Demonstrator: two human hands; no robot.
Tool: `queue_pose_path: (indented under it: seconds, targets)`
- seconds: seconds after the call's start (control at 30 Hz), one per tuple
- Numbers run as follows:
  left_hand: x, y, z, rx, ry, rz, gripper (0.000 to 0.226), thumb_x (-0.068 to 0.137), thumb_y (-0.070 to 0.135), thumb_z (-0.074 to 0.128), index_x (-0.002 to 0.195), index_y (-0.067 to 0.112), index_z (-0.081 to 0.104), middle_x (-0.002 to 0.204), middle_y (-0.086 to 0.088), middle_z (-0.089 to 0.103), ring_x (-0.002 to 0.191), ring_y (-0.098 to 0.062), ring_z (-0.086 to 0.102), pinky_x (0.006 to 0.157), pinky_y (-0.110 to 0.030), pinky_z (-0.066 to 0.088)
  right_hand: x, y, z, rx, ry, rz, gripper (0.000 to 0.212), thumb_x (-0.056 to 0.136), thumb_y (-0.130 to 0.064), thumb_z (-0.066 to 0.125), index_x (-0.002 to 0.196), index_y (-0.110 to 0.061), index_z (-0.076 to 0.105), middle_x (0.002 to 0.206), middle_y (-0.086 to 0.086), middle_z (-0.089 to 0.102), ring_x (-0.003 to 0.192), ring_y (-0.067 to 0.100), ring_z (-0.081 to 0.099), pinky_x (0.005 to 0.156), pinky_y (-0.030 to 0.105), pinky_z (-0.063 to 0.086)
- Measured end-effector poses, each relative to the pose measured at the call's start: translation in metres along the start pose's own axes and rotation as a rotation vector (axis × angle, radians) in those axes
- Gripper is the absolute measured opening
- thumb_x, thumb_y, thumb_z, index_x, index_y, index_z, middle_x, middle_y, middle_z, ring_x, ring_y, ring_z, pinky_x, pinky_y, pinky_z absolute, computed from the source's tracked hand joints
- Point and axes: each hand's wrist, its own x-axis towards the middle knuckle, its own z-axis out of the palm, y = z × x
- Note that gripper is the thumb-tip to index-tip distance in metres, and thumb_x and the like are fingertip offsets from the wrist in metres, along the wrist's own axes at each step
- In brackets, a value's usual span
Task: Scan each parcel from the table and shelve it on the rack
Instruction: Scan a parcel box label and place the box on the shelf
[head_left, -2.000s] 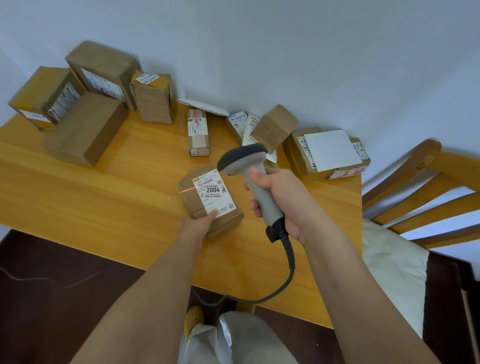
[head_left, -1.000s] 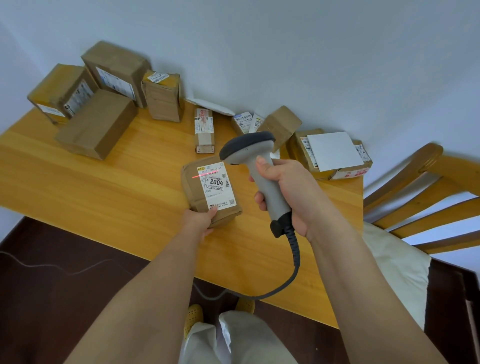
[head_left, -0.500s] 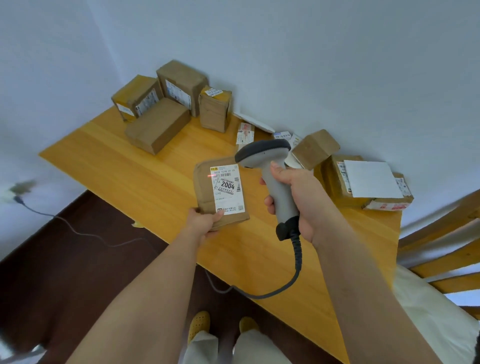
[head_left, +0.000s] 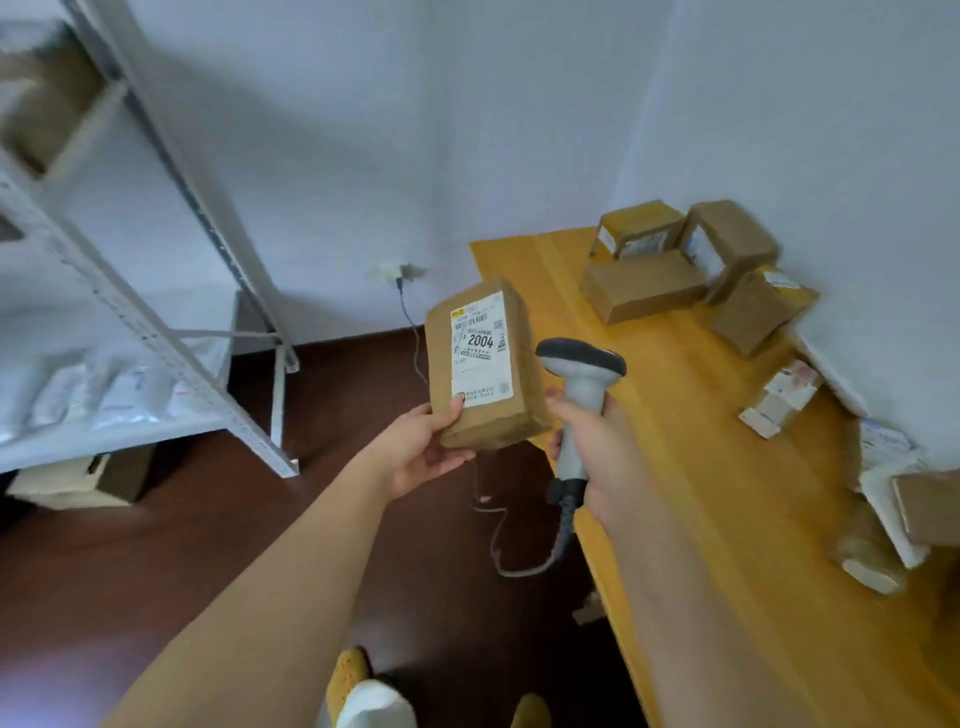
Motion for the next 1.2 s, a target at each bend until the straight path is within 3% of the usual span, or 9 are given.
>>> queue_pose_path:
  seconds: [0.17, 0.3, 0.5, 0.63, 0.83, 0.97, 1.2]
  targets:
    - [-0.057, 0.025, -0.125, -0.056, 0.058, 0.136, 0.037, 0.089, 0.032, 0.068, 0.122, 0.017, 0.062, 0.115, -0.008, 0.071, 0.107, -0.028, 0.066, 0.097, -0.041, 0.053, -0.034, 0.017, 0.131, -0.064, -0.180, -0.043, 0.017, 0.091, -0.006, 0.064, 0.105, -0.015, 0.058, 0.075, 0.005, 0.061, 0.051, 0.010, 0.053, 0.051, 0.026, 0.048]
    - [-0.110, 0.042, -0.244, -0.057, 0.136, 0.226, 0.025, 0.094, 0.025, 0.063, 0.116, 0.015, 0.065, 0.112, -0.007, 0.071, 0.104, -0.025, 0.066, 0.088, -0.036, 0.056, -0.068, 0.047, 0.253, -0.064, -0.274, -0.038, 0.027, 0.088, -0.004, 0.066, 0.112, -0.011, 0.058, 0.074, 0.006, 0.062, 0.051, 0.012, 0.054, 0.049, 0.026, 0.047]
    - [-0.205, 0.064, -0.430, -0.125, 0.373, 0.333, 0.020, 0.096, 0.023, 0.060, 0.115, 0.018, 0.066, 0.114, -0.003, 0.072, 0.105, -0.021, 0.066, 0.094, -0.039, 0.054, -0.136, 0.088, 0.444, -0.056, -0.465, 0.054, 0.024, 0.088, 0.000, 0.065, 0.110, -0.008, 0.059, 0.087, 0.012, 0.066, 0.046, 0.010, 0.052, 0.044, 0.024, 0.044]
    - [-0.248, 0.077, -0.518, -0.189, 0.493, 0.373, 0.027, 0.096, 0.029, 0.061, 0.121, 0.021, 0.065, 0.119, -0.004, 0.069, 0.109, -0.024, 0.065, 0.080, -0.033, 0.058, -0.167, 0.097, 0.537, -0.114, -0.580, 0.021, 0.022, 0.088, -0.002, 0.064, 0.106, -0.012, 0.059, 0.088, 0.008, 0.065, 0.046, 0.008, 0.052, 0.048, 0.025, 0.044]
    - [-0.273, 0.095, -0.622, -0.368, 0.650, 0.424, 0.022, 0.096, 0.029, 0.061, 0.116, 0.020, 0.066, 0.101, -0.002, 0.073, 0.096, -0.026, 0.067, 0.095, -0.043, 0.054, -0.183, 0.105, 0.659, -0.198, -0.707, -0.038, 0.024, 0.087, -0.008, 0.068, 0.108, -0.017, 0.059, 0.087, 0.002, 0.069, 0.047, 0.007, 0.055, 0.050, 0.025, 0.045]
    - [-0.275, 0.121, -0.701, -0.458, 0.762, 0.436, 0.028, 0.093, 0.034, 0.065, 0.117, 0.019, 0.065, 0.113, -0.007, 0.070, 0.105, -0.028, 0.065, 0.089, -0.040, 0.056, -0.182, 0.108, 0.749, -0.190, -0.791, -0.056, 0.024, 0.087, -0.007, 0.070, 0.107, -0.015, 0.060, 0.089, 0.000, 0.069, 0.045, 0.008, 0.052, 0.046, 0.022, 0.045]
    - [-0.289, 0.189, -0.833, -0.560, 0.929, 0.431, 0.034, 0.090, 0.041, 0.067, 0.118, 0.022, 0.061, 0.120, -0.008, 0.066, 0.097, -0.026, 0.065, 0.070, -0.033, 0.057, -0.174, 0.100, 0.908, -0.250, -0.896, -0.041, 0.024, 0.088, -0.010, 0.068, 0.111, -0.014, 0.061, 0.085, 0.003, 0.065, 0.046, 0.005, 0.053, 0.050, 0.023, 0.046]
